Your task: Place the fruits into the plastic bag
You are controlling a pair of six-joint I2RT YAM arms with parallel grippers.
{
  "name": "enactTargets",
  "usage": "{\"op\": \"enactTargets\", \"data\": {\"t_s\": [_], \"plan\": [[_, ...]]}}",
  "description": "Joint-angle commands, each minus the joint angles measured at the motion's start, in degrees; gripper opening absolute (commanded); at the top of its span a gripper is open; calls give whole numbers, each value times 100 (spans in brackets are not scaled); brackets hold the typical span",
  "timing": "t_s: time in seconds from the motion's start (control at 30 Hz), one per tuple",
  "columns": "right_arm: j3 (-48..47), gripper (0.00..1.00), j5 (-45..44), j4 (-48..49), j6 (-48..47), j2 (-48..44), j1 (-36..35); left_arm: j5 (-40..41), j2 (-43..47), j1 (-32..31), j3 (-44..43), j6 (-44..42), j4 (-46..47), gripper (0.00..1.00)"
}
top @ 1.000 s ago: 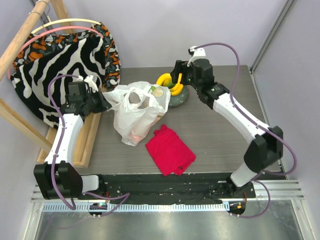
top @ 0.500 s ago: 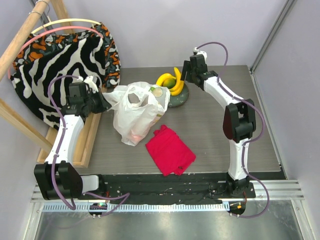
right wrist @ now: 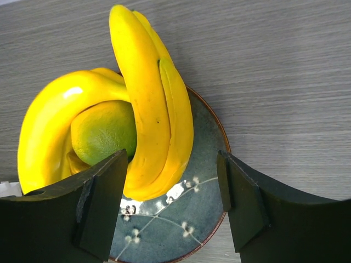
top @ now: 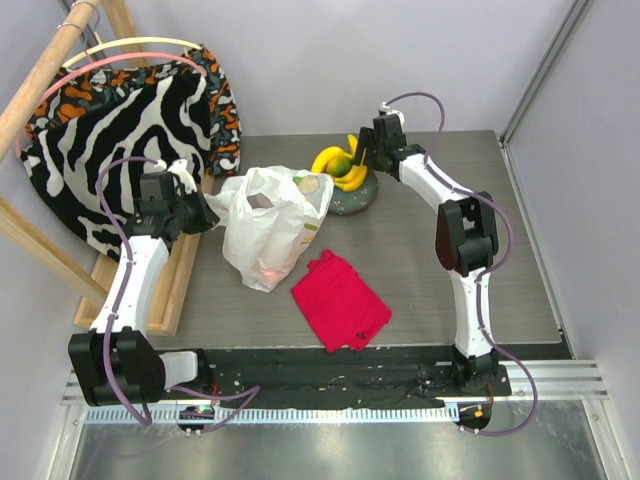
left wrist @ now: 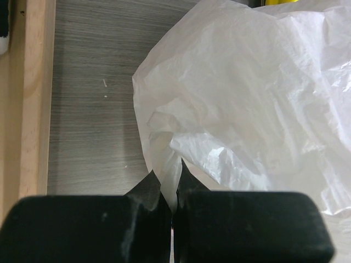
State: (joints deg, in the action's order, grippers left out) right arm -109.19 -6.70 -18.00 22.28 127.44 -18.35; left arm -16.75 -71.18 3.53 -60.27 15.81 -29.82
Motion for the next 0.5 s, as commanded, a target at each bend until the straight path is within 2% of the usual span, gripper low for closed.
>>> {"op": "enactTargets", "data": {"t_s": [0.0, 0.47], "plan": [[-235, 73, 125, 262, 127, 106, -28, 84, 95, 34, -2, -140, 144, 0], [-516, 70, 169, 359, 329, 624, -55, 67, 95, 25, -2, -158, 73, 0]]}}
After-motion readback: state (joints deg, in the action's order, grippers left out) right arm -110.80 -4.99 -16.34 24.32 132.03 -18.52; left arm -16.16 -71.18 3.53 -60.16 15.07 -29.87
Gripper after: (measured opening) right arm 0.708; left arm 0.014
